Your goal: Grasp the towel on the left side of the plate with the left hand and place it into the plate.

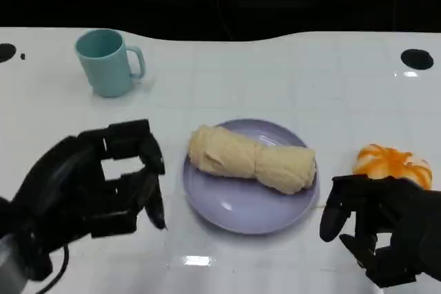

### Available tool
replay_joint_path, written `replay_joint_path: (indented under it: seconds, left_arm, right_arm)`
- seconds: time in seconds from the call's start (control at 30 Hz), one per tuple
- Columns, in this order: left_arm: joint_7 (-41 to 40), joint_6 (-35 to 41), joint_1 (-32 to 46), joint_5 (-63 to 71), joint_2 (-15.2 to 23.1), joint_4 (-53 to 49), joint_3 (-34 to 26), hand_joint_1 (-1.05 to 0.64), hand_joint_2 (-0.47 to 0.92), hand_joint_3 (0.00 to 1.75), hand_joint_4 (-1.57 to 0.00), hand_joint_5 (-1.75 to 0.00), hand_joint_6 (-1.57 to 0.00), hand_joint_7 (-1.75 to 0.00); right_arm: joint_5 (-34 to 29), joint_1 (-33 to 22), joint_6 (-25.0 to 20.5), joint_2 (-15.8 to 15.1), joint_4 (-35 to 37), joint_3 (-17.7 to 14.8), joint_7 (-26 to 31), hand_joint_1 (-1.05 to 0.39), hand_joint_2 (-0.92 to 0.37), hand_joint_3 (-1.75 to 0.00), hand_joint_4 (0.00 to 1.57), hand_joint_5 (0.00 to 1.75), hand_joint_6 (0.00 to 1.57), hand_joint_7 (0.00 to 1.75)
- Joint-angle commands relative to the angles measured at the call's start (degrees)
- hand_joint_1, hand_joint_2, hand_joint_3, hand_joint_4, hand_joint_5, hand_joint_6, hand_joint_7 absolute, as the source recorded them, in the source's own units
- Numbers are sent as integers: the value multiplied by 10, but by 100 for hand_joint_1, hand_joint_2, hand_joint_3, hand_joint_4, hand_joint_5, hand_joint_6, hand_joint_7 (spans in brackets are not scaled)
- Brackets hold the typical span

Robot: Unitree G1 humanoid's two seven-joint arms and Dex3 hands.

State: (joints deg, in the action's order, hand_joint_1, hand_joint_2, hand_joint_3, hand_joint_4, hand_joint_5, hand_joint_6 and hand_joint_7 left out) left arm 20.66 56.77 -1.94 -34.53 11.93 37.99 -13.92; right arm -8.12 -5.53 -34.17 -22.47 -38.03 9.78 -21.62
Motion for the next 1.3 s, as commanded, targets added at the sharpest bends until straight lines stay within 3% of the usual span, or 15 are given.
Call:
replay_joint_path:
  seconds: [0.03,0.27,0.73,1.3]
  left_arm:
    - [-40,43,25,-36,-6,19,-13,-10,53,137,-82,-175,-68,-170]
    - [-75,65,26,-52,-9,-18,-2,-8,49,146,-86,-175,-73,-174]
    - [-58,18,23,-24,33,-68,42,-6,52,142,-84,-175,-70,-175]
    - [-65,0,30,-24,39,-69,56,-7,51,143,-83,-175,-69,-175]
  right_arm:
    - [9,-5,13,-9,3,-15,-5,0,-54,-112,73,174,70,144]
    - [12,-17,19,-16,-2,-25,-9,1,-55,-111,72,174,70,144]
    - [14,-25,30,-16,5,-27,-10,4,-58,-106,72,175,68,146]
    - [12,-22,35,-19,9,-27,-12,3,-58,-106,71,175,69,143]
